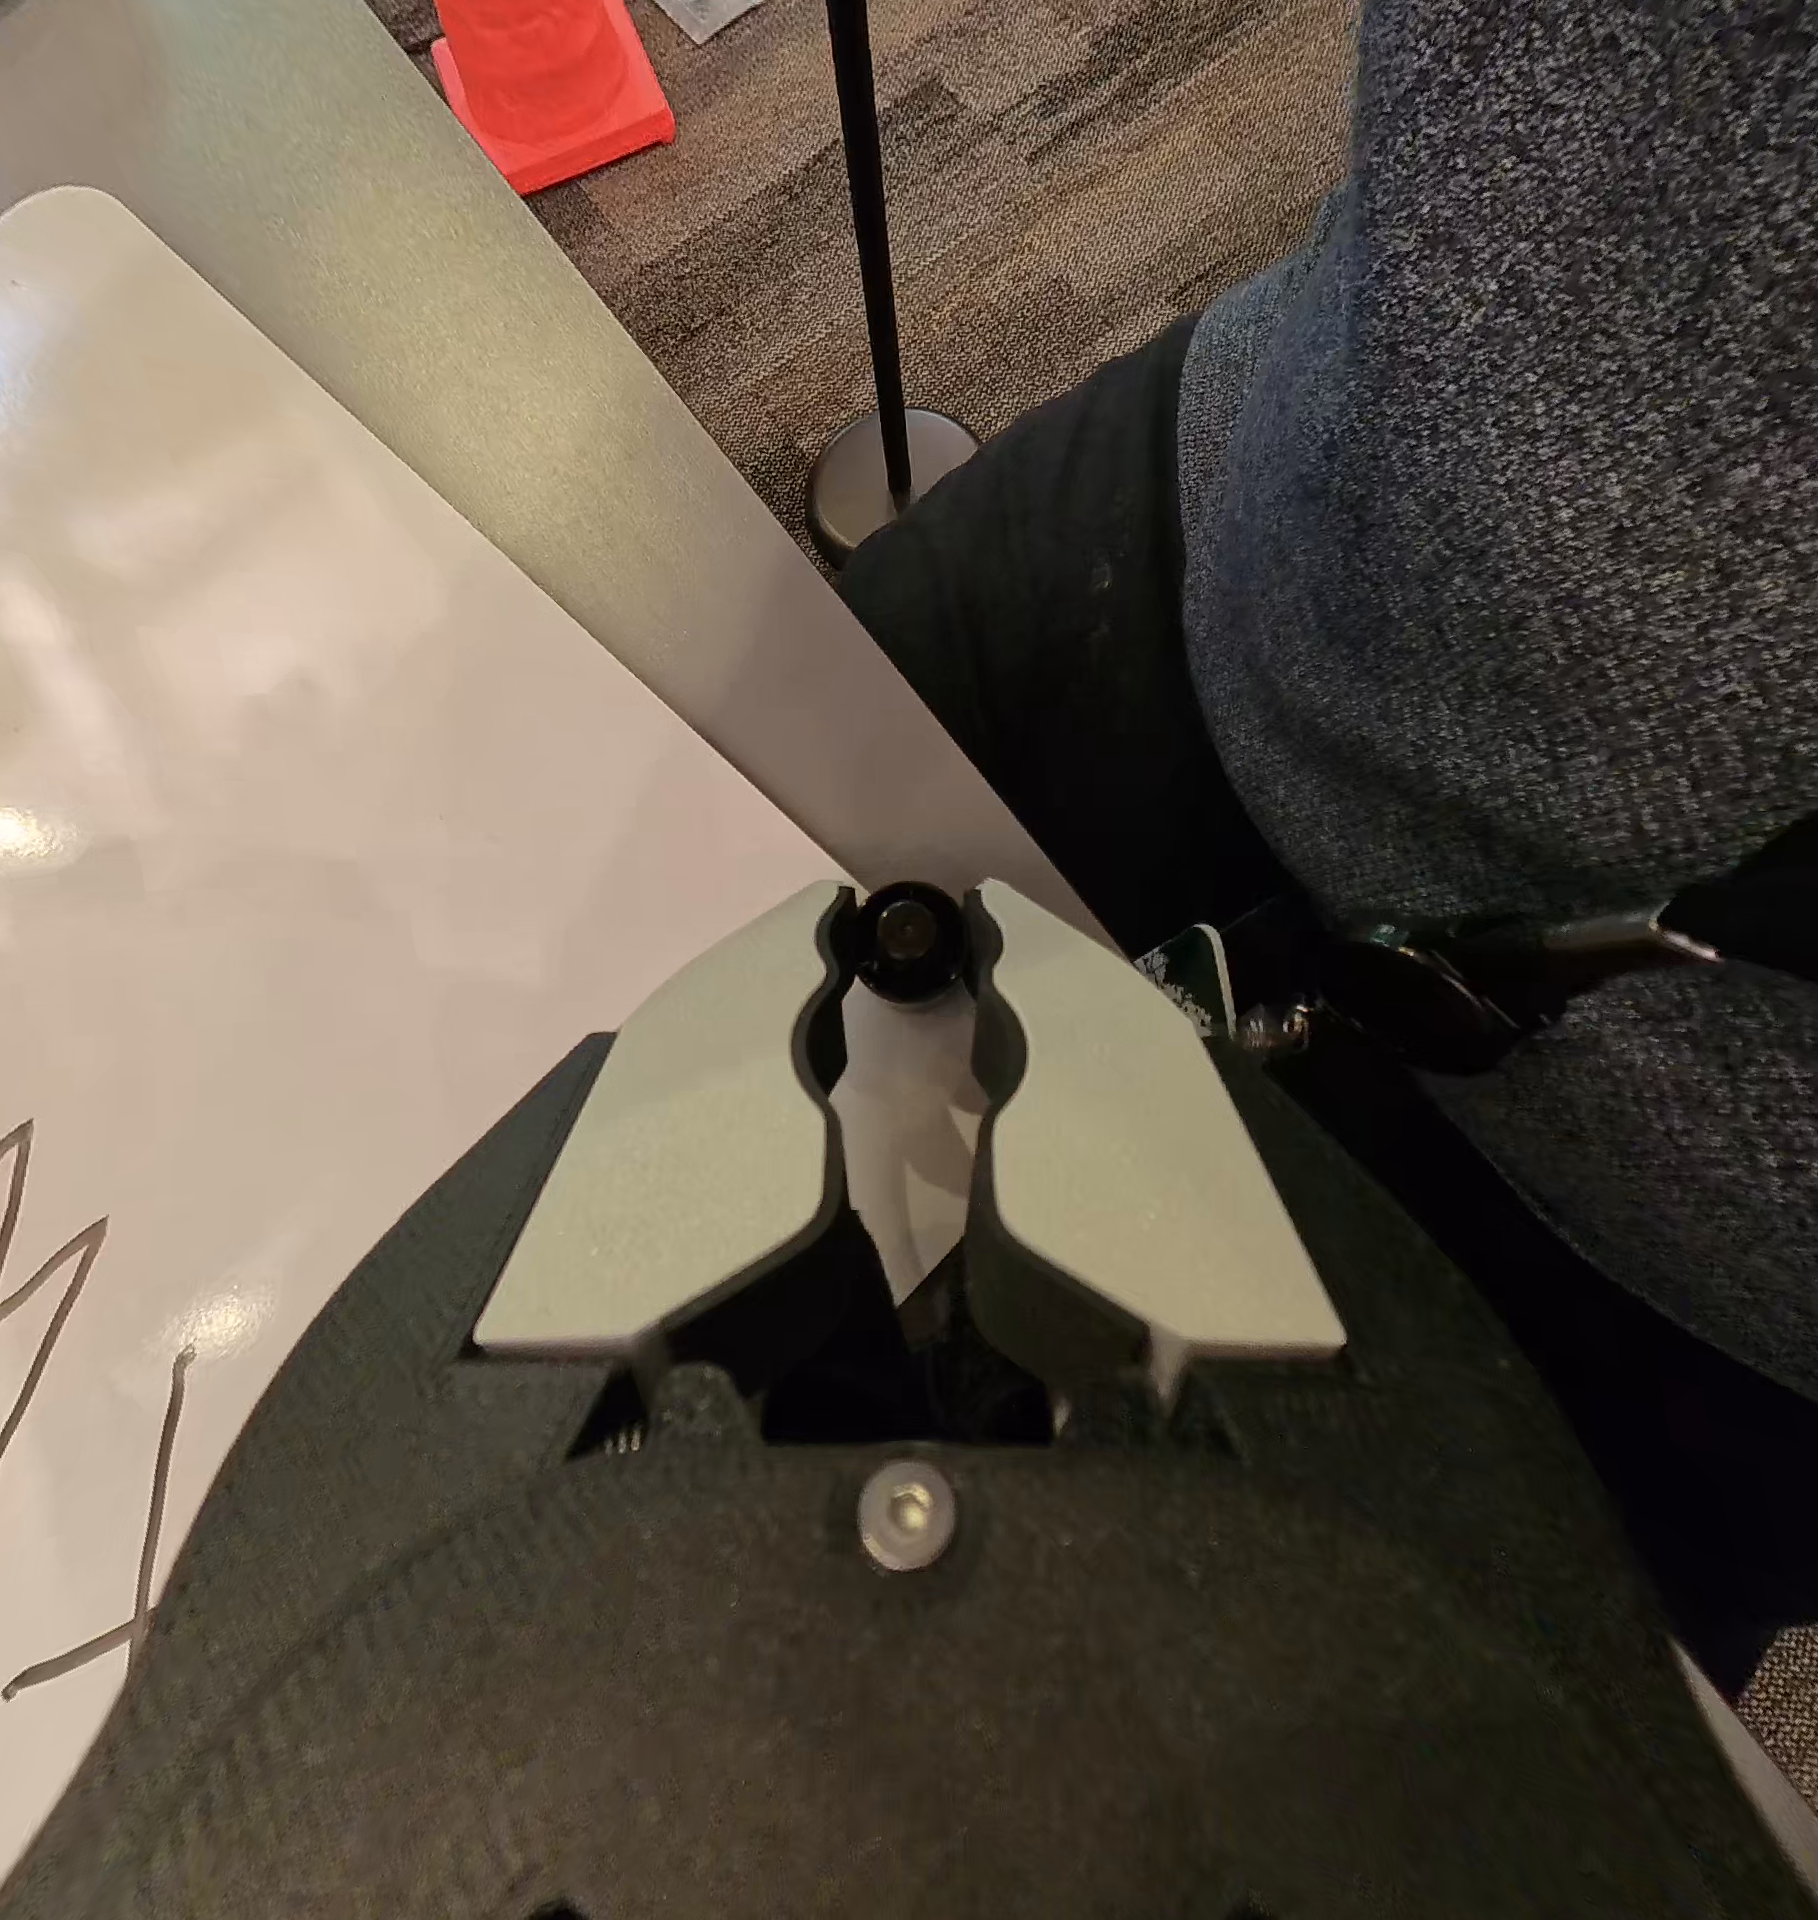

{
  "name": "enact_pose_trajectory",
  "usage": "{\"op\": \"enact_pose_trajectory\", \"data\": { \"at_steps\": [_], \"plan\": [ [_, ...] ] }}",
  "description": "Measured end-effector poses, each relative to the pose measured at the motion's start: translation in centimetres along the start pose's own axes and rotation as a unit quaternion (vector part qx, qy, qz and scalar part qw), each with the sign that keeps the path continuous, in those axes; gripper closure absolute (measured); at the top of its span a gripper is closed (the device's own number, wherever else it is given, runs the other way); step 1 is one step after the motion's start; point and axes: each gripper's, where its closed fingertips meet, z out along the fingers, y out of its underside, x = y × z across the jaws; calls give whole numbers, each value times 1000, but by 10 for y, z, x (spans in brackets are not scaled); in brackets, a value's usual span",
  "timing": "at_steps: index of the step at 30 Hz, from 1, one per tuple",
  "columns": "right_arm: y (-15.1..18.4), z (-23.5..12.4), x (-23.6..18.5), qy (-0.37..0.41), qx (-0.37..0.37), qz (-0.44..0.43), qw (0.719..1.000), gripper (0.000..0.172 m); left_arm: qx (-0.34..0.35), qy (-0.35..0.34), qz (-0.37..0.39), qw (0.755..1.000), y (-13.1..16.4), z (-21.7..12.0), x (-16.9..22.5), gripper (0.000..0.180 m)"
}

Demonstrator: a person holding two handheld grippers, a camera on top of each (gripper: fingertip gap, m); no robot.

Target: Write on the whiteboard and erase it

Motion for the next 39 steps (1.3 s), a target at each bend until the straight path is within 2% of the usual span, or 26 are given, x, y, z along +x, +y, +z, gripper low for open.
{"op": "enact_pose_trajectory", "data": {
  "at_steps": [14, 28, 34, 39],
  "plan": [
    [-2, 6, 0, -11, -33, -27, 999, 152, 0, -1, 0, 1000, 0, 0, 0, 160],
    [29, 9, 18, 2, -73, -5, 997, 151, 0, -1, 0, 1000, 0, 0, 0, 160],
    [29, 3, 23, 6, -55, 8, 998, 151, 0, 0, 0, 1000, 0, 0, 0, 160],
    [25, 1, 47, 39, -50, 17, 998, 151, 0, 0, 0, 1000, 0, 0, 0, 160]
  ]
}}
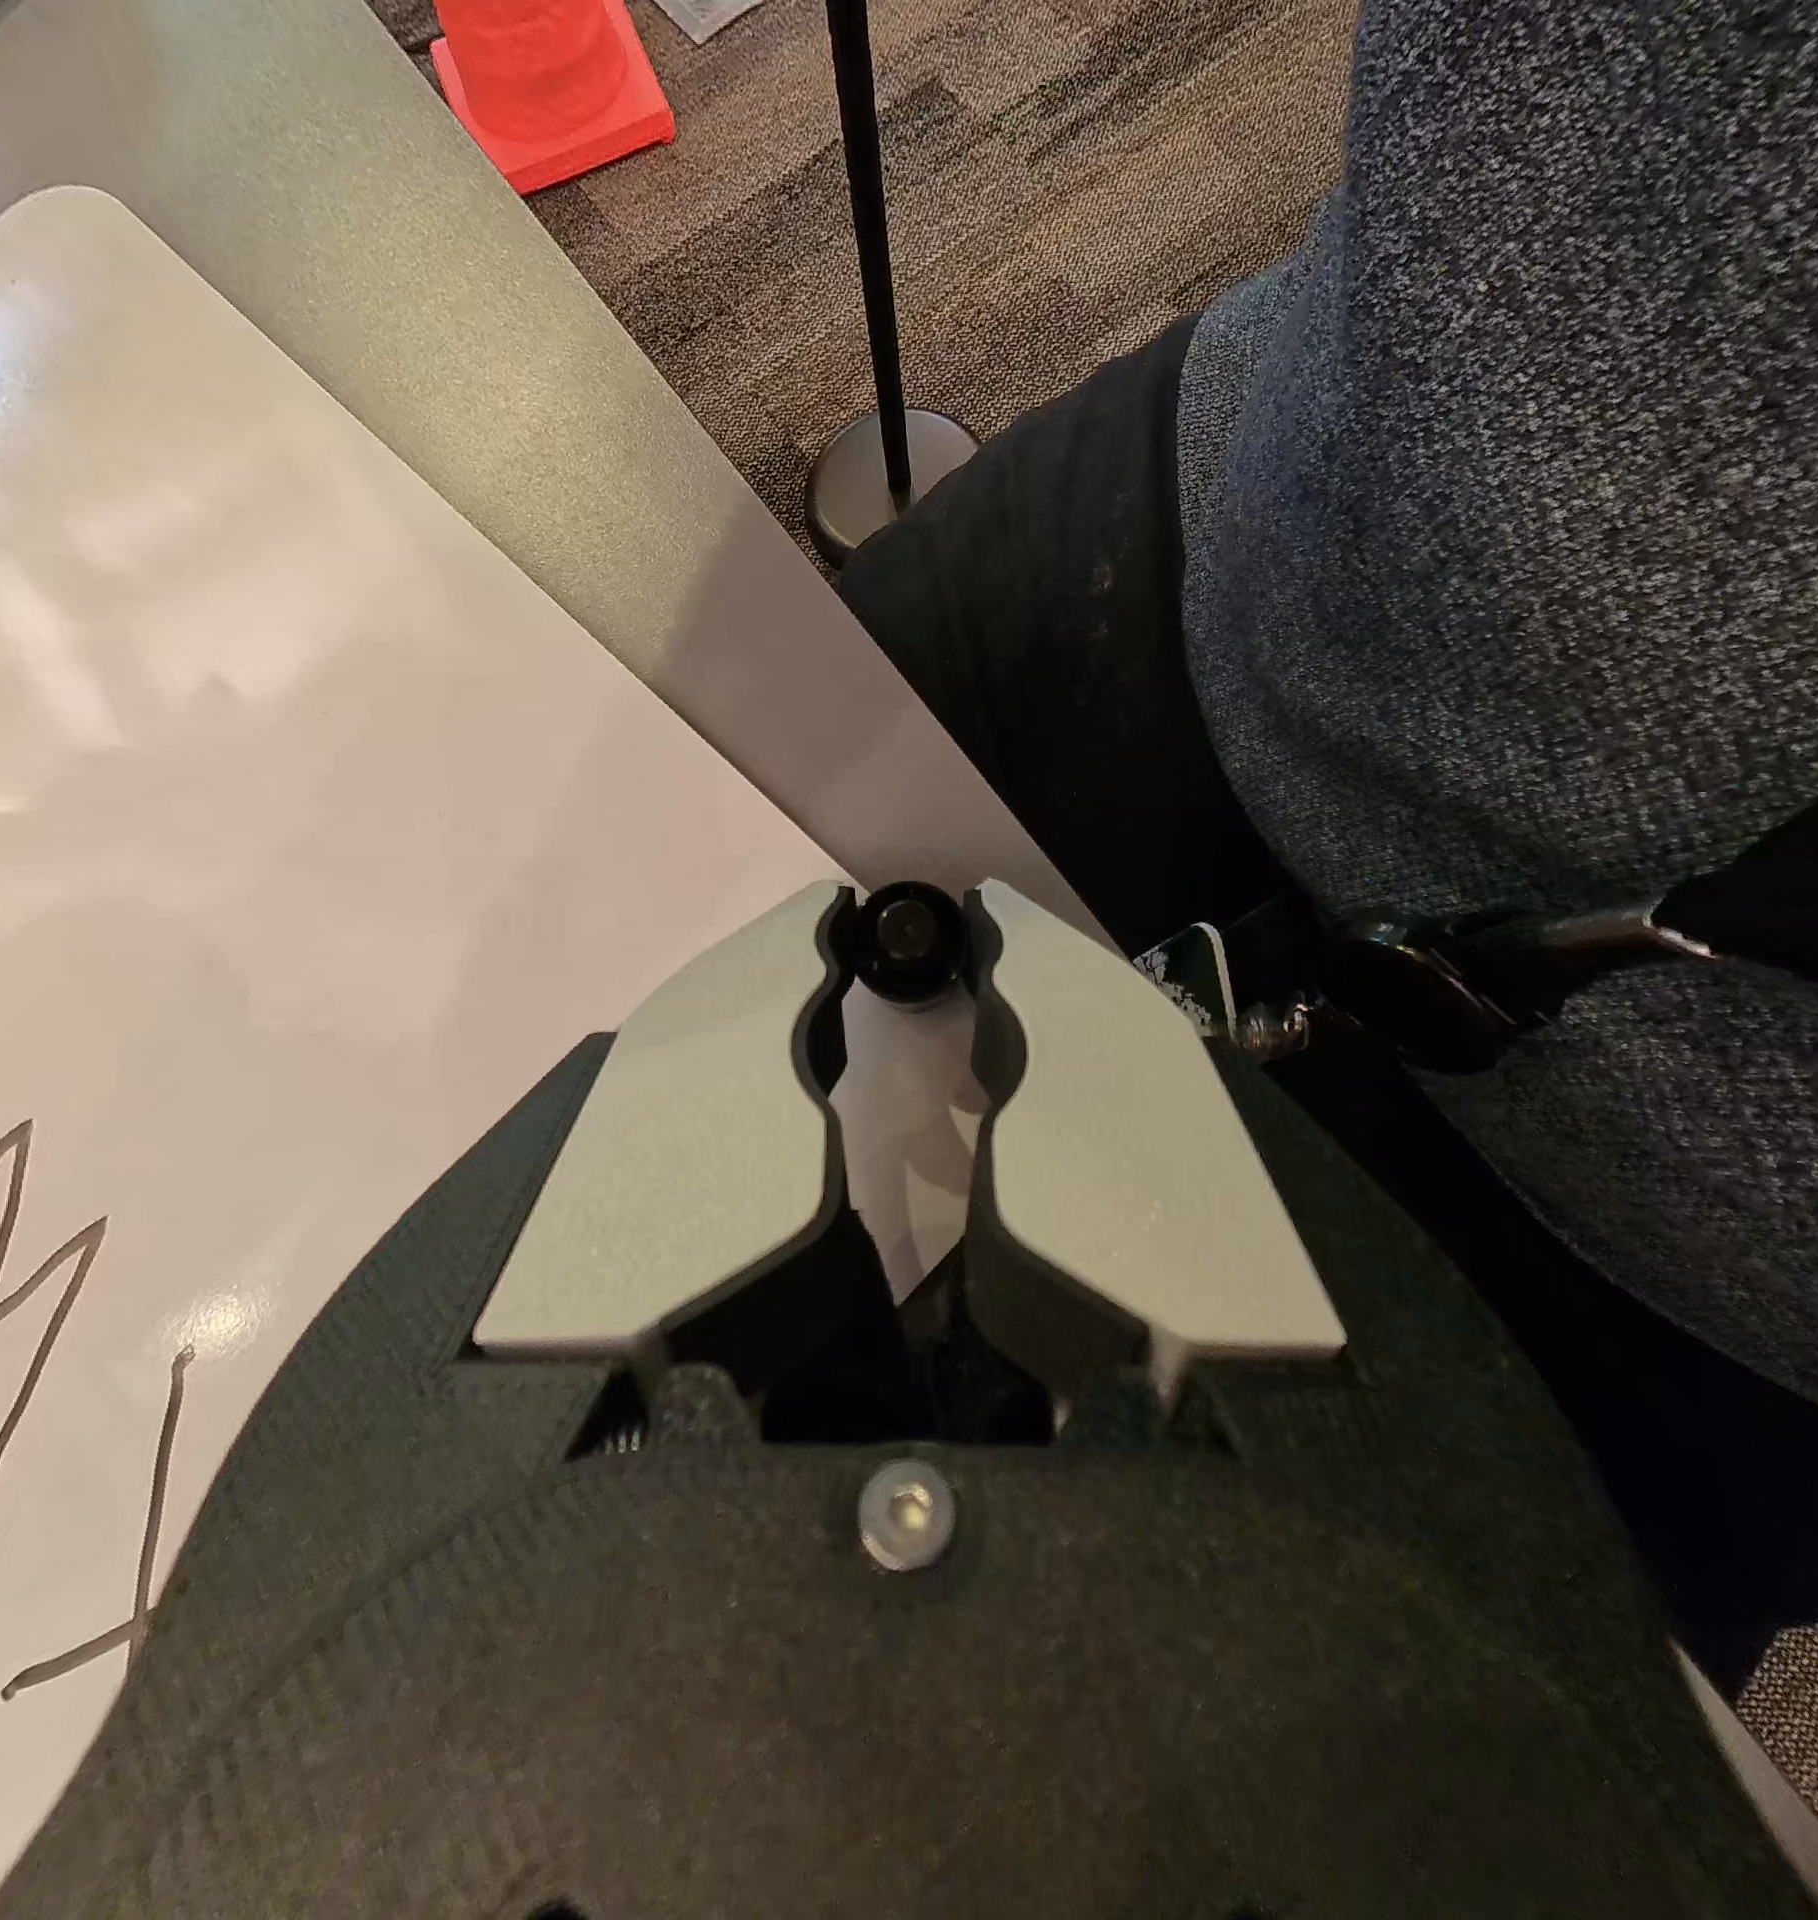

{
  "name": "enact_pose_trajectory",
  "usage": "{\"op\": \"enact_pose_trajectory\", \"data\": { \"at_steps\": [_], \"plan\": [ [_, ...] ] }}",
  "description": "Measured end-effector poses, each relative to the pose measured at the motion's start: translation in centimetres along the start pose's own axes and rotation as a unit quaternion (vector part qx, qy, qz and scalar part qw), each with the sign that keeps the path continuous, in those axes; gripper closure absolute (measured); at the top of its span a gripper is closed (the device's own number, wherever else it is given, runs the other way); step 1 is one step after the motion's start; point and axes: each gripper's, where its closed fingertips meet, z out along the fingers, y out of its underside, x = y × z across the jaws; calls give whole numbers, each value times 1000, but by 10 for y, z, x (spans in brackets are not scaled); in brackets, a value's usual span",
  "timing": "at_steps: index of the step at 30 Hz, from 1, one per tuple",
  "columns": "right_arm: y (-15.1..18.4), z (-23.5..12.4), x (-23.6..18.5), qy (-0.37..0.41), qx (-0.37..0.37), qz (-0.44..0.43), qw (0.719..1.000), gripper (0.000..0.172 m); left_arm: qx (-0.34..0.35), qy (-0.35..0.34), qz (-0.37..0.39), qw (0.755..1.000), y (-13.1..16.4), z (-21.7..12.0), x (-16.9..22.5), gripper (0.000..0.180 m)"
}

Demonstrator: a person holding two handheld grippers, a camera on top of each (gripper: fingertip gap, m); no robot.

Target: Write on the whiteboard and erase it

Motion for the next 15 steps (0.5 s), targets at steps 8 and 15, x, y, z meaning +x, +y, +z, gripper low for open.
{"op": "enact_pose_trajectory", "data": {
  "at_steps": [8, 15],
  "plan": [
    [-7, 14, 28, 13, -16, -5, 1000, 151, 0, -1, 0, 1000, 0, 0, 0, 160],
    [-5, 22, 26, 2, -32, -15, 999, 151, 0, 0, 0, 1000, 0, 0, 0, 160]
  ]
}}
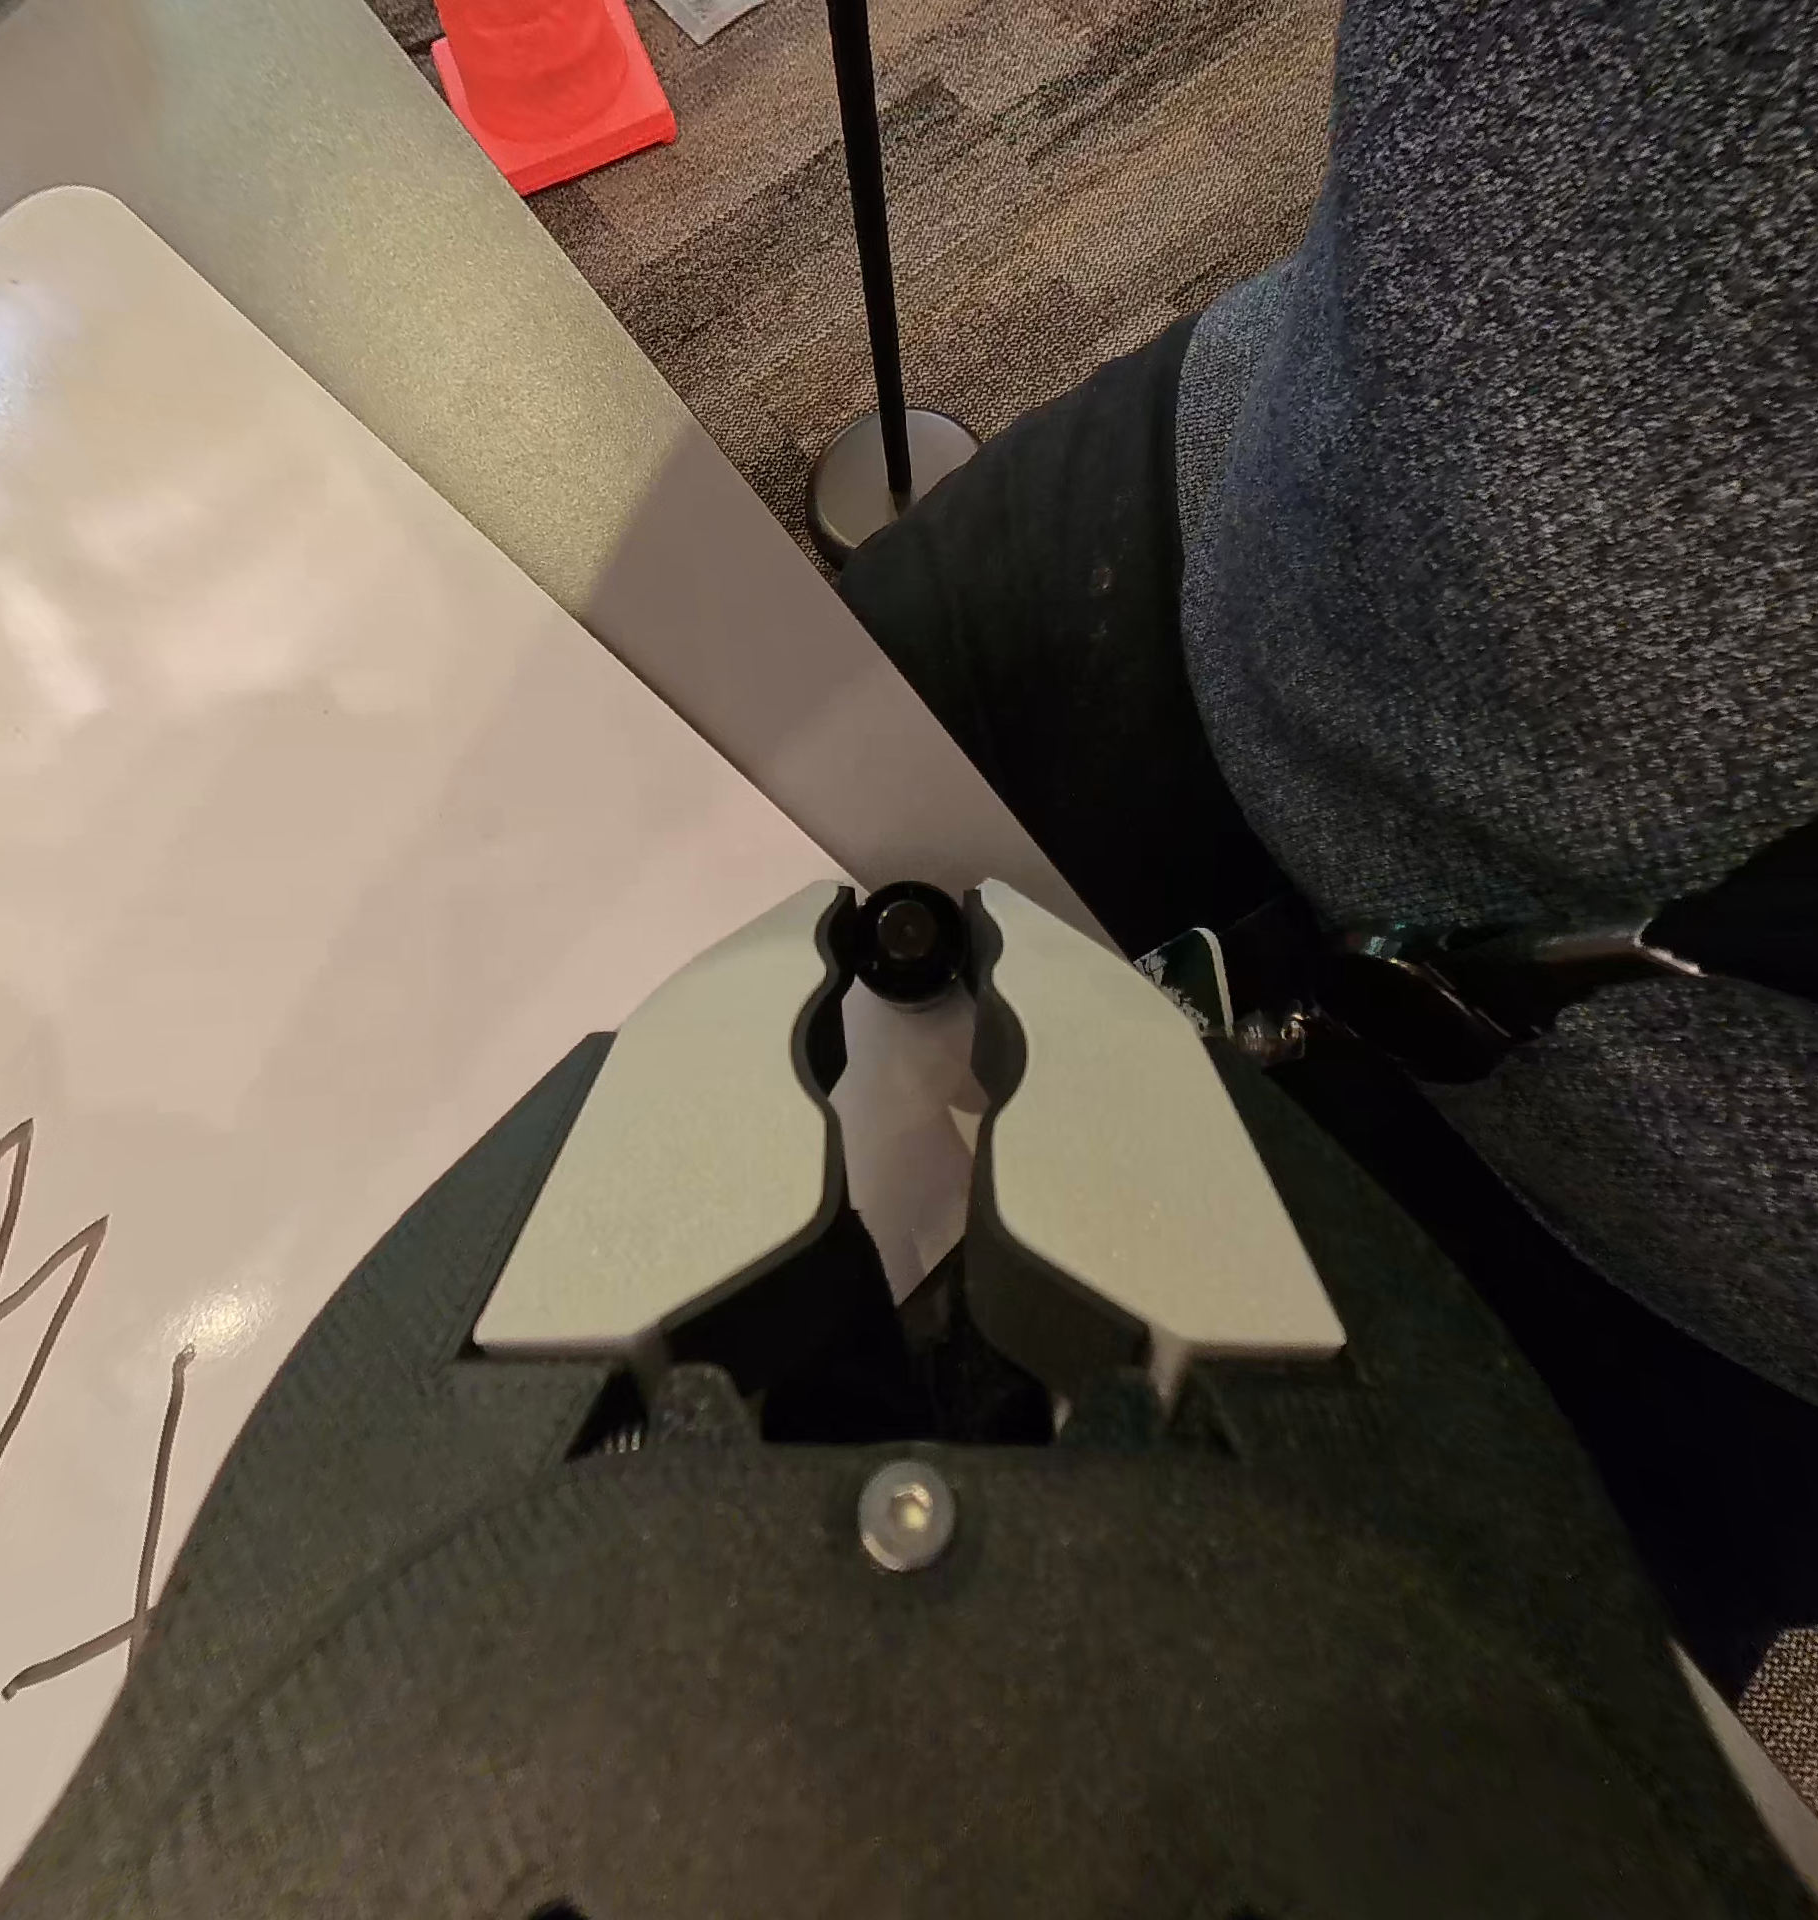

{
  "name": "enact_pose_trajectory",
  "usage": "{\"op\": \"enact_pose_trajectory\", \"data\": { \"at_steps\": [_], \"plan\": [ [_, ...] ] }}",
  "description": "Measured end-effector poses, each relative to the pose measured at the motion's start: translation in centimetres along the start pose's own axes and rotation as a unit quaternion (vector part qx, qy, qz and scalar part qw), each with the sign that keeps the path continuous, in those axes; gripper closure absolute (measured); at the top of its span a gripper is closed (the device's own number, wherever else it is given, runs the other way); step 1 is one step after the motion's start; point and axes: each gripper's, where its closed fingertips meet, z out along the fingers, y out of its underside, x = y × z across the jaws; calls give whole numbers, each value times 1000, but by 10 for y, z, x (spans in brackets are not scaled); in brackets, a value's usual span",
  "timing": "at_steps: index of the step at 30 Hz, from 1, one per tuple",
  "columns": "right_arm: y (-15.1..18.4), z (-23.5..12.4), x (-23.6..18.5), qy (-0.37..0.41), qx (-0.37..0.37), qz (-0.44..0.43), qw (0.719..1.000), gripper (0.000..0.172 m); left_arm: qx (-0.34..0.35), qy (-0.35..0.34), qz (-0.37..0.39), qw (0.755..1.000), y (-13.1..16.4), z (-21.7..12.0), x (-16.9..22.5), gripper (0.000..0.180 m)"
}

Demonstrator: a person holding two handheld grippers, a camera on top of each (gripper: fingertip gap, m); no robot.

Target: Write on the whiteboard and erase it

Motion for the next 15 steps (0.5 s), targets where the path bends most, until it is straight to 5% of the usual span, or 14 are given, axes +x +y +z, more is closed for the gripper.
{"op": "enact_pose_trajectory", "data": {
  "at_steps": [15],
  "plan": [
    [20, -15, -53, -28, -21, -25, 999, 151, 0, 0, 0, 1000, 0, 0, 0, 160]
  ]
}}
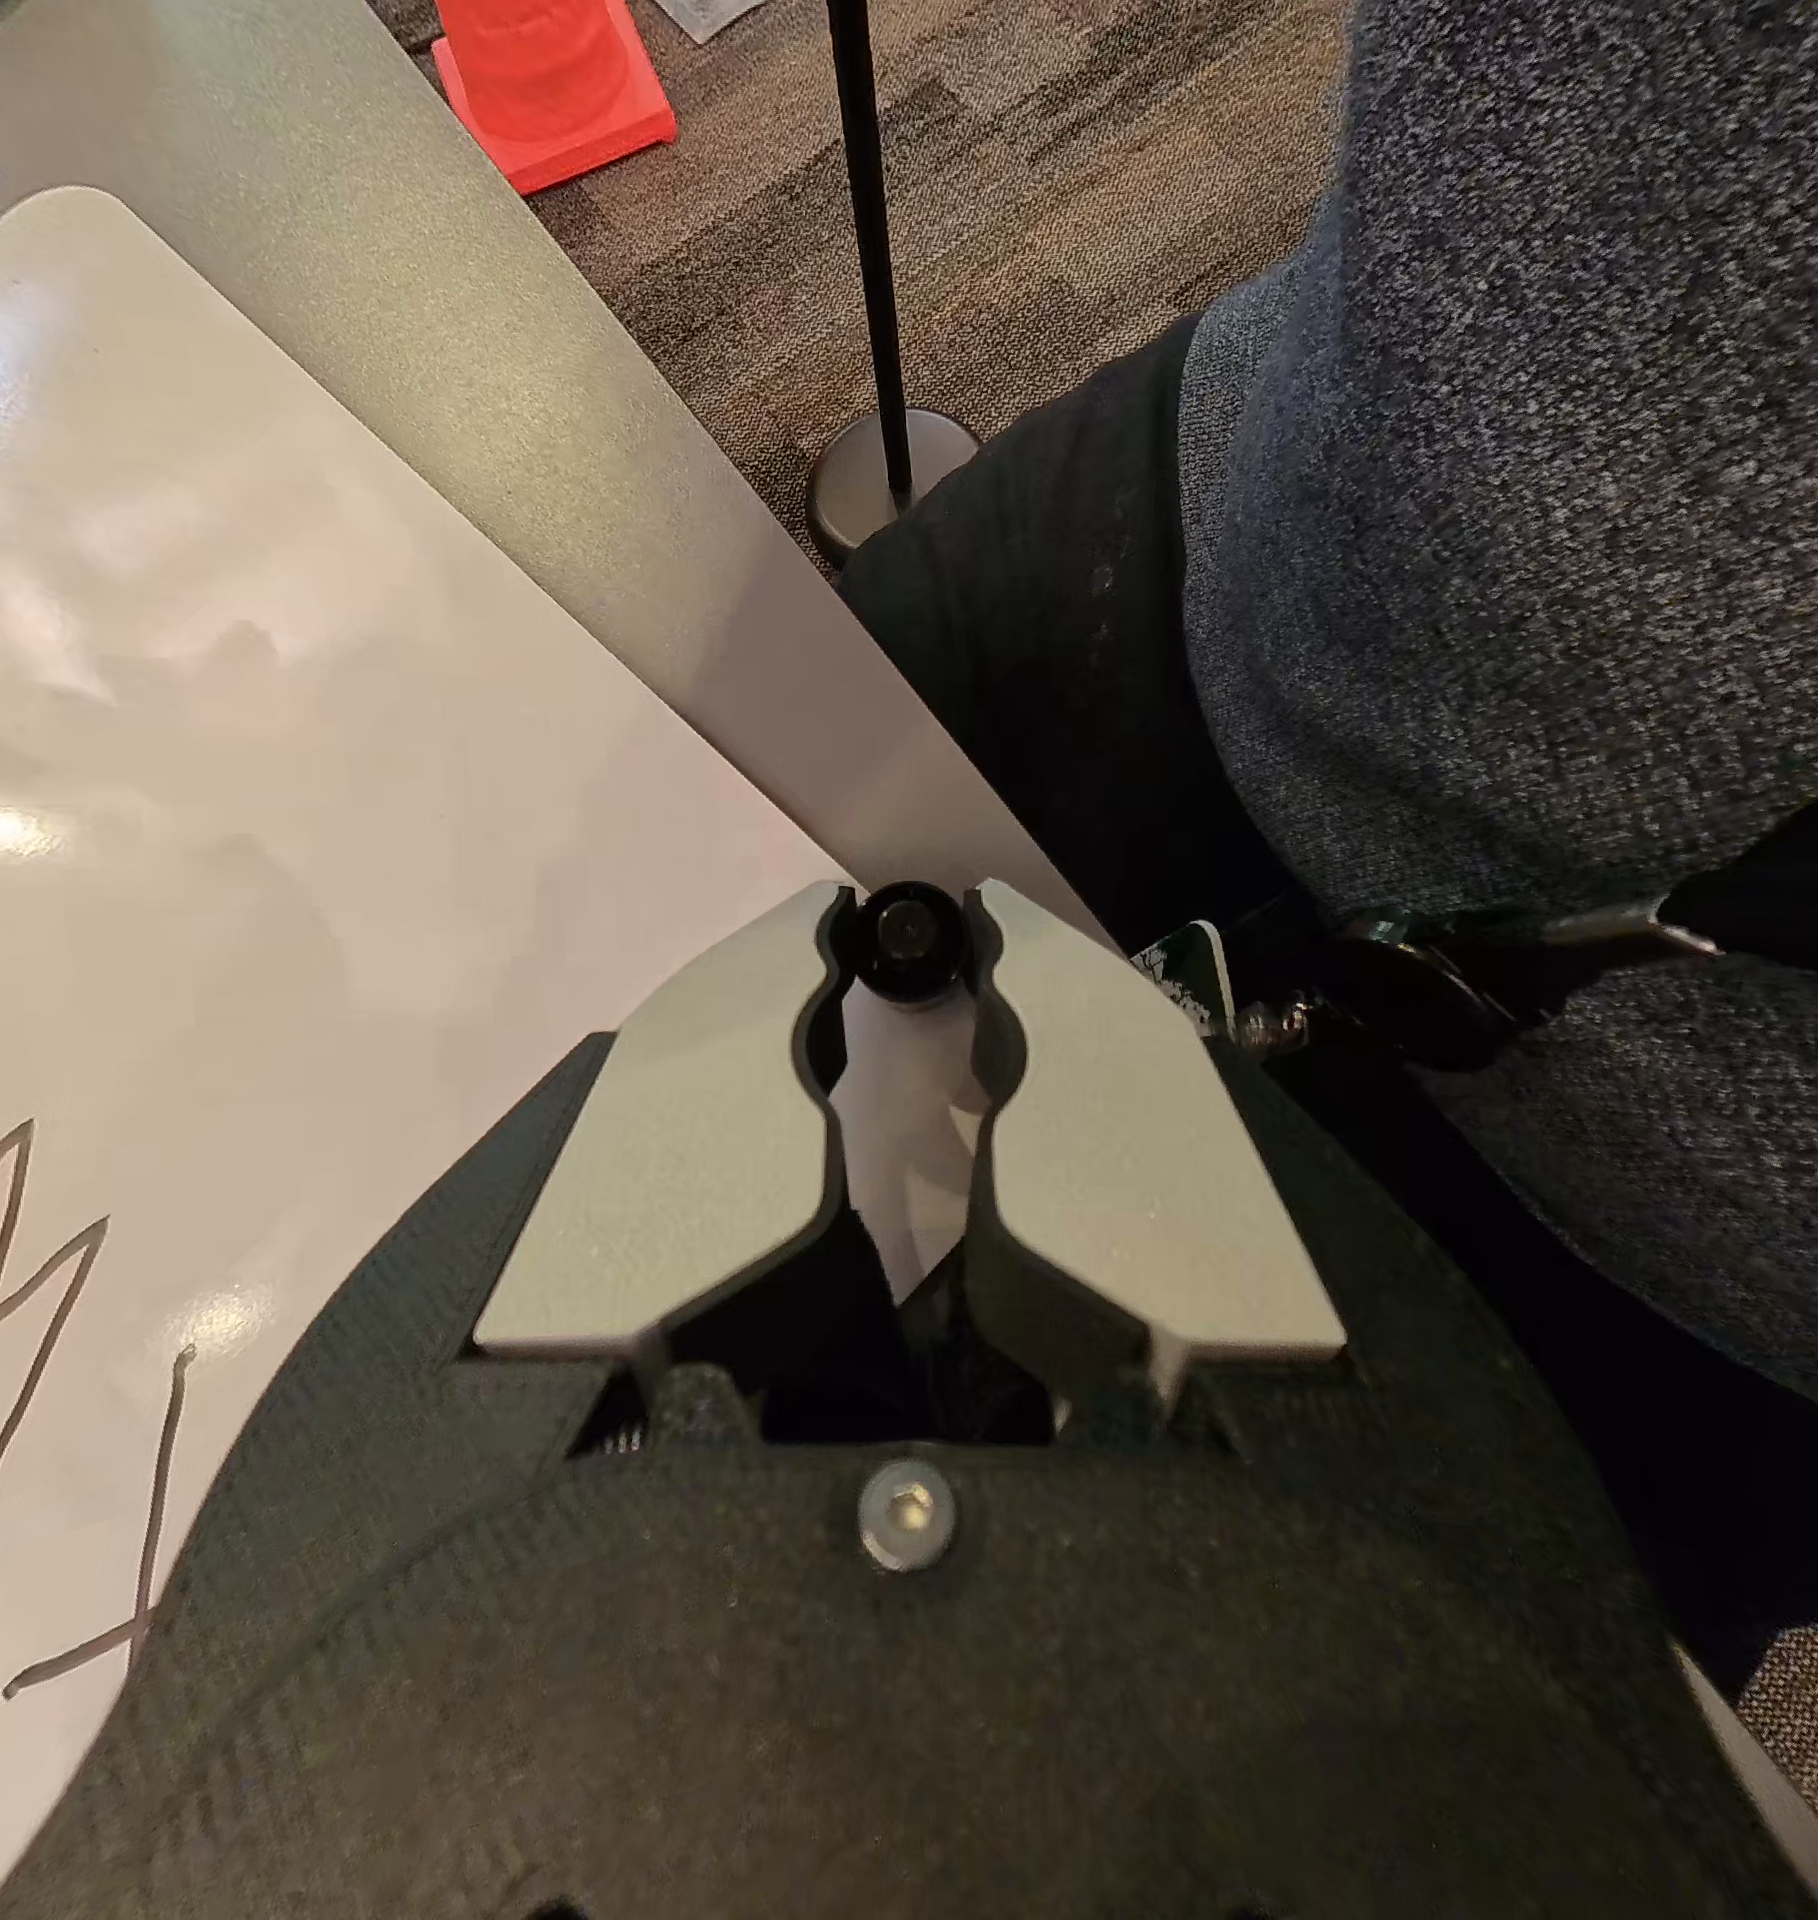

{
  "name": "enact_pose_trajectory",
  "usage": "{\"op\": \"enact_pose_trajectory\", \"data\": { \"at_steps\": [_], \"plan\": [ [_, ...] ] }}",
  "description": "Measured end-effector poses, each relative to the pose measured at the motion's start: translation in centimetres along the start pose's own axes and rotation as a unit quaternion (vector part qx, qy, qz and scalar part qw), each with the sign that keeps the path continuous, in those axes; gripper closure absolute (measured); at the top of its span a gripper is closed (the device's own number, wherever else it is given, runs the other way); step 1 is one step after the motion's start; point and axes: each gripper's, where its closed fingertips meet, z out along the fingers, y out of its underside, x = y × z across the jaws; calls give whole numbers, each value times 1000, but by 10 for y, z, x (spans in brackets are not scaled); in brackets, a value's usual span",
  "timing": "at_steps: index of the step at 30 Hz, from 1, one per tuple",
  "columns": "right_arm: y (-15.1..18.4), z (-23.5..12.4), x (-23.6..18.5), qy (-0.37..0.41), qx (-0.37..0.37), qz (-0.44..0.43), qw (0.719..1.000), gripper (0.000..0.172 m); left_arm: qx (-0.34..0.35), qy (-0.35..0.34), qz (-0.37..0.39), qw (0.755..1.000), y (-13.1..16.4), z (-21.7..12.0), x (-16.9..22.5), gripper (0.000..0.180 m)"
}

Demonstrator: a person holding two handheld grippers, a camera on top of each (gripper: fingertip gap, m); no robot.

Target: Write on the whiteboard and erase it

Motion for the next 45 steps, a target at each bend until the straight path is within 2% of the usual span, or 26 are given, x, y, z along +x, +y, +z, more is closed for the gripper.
{"op": "enact_pose_trajectory", "data": {
  "at_steps": [3, 7, 16, 22, 35, 40, 45],
  "plan": [
    [-1, -3, 2, 9, 10, 7, 1000, 151, 0, 0, 0, 1000, 0, 0, 0, 160],
    [-5, -6, 25, 35, 23, 25, 999, 151, 0, 0, 0, 1000, 0, 0, 0, 160],
    [-21, 8, 54, 43, 23, 22, 999, 151, 0, -1, 0, 1000, 0, 0, 0, 160],
    [-14, 10, 50, 33, 9, 16, 999, 151, 0, 0, 0, 1000, 0, 0, 0, 160],
    [30, 8, 10, 13, -36, 16, 999, 151, 0, 0, 0, 1000, 0, 0, 0, 160],
    [26, 1, 13, 23, -22, 19, 999, 151, 0, 0, -1, 1000, 0, 0, 0, 160],
    [6, -2, 20, 25, 5, 14, 1000, 151, 0, 0, -1, 1000, 0, 0, 0, 160]
  ]
}}
